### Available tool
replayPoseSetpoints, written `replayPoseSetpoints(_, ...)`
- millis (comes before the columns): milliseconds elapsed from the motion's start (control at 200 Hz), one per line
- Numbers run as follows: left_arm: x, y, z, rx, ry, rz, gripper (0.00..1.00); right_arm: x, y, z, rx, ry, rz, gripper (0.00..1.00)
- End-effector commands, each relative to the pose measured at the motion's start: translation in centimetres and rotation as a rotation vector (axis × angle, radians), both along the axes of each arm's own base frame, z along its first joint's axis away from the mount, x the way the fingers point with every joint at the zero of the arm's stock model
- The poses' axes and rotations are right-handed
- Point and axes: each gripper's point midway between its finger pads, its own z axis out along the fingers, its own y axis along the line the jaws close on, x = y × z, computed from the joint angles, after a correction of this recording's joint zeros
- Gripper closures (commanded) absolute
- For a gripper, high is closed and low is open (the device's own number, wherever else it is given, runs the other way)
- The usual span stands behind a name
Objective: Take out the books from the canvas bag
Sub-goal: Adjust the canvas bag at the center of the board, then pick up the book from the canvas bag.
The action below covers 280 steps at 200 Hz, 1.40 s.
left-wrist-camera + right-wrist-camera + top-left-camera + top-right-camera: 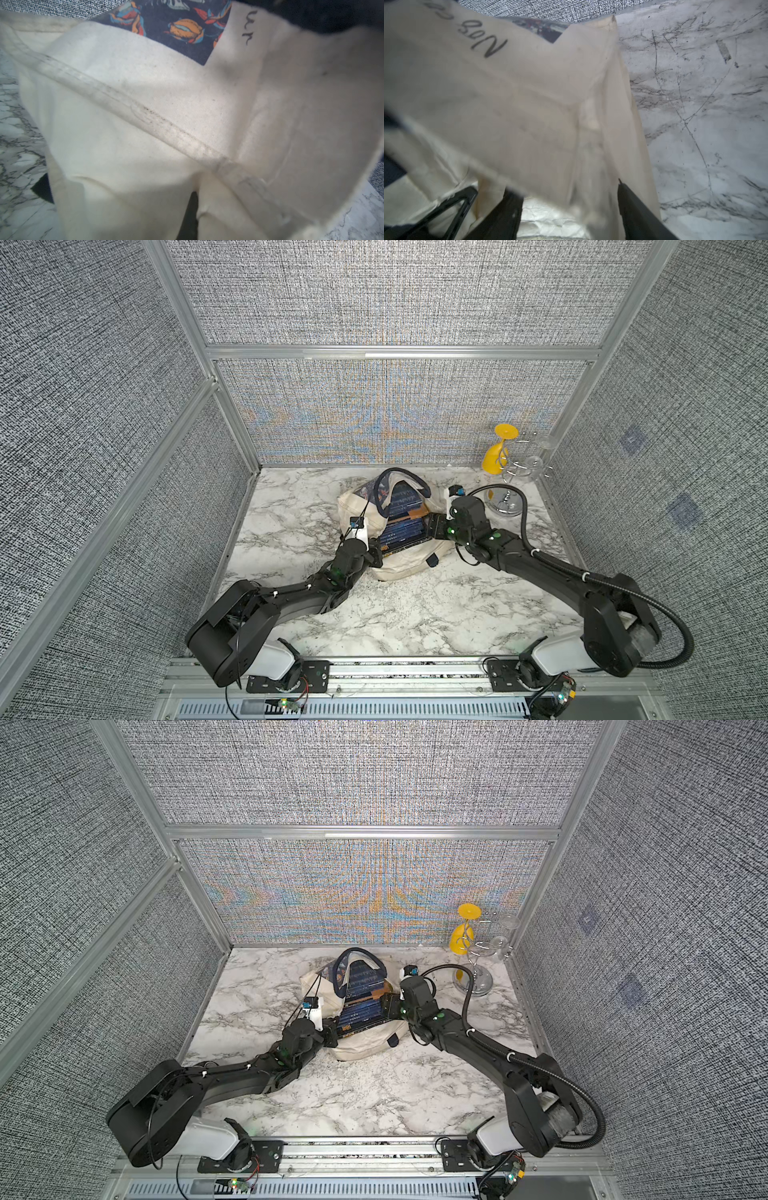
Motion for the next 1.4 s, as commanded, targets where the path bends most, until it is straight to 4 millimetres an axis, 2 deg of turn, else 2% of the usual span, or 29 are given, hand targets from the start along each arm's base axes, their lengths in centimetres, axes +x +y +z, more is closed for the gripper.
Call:
replayPoseSetpoints(0,-0.1,-0.8,1.1,-0.045,-0.022,-0.032,1.00,-1.8,-0.5,0.3,0.028,0.022,-0.045,0.25)
replayPoseSetpoints(160,-0.6,-1.5,1.5,-0.053,-0.037,-0.079,1.00,-5.8,1.8,0.6,0.101,0.052,-0.003,0.25)
replayPoseSetpoints(255,-0.7,-1.3,1.8,-0.034,-0.065,-0.076,1.00,-8.0,3.5,0.1,0.151,0.058,0.019,0.25)
replayPoseSetpoints(410,-1.0,-0.7,3.5,-0.037,-0.130,-0.073,1.00,-9.9,6.7,-0.6,0.227,0.057,0.063,0.25)
replayPoseSetpoints(465,-1.2,-0.4,3.8,-0.040,-0.147,-0.067,1.00,-10.0,7.7,-1.6,0.230,0.085,0.061,0.26)
replayPoseSetpoints(590,-1.5,0.4,4.1,-0.033,-0.184,-0.050,1.00,-9.4,9.4,-4.1,0.311,0.163,0.017,0.27)
replayPoseSetpoints(735,-1.7,0.5,4.1,-0.038,-0.182,-0.056,1.00,-8.1,10.8,-5.6,0.387,0.180,-0.032,0.31)
replayPoseSetpoints(970,-2.0,0.8,4.0,-0.039,-0.185,-0.052,1.00,-5.0,10.5,-7.3,0.448,0.165,-0.169,0.37)
replayPoseSetpoints(1166,-2.1,1.0,4.0,-0.039,-0.188,-0.050,1.00,-3.0,9.7,-10.3,0.491,0.229,-0.271,0.46)
replayPoseSetpoints(1396,-2.1,0.9,4.0,-0.039,-0.188,-0.054,1.00,-1.0,8.7,-11.6,0.457,0.209,-0.345,0.53)
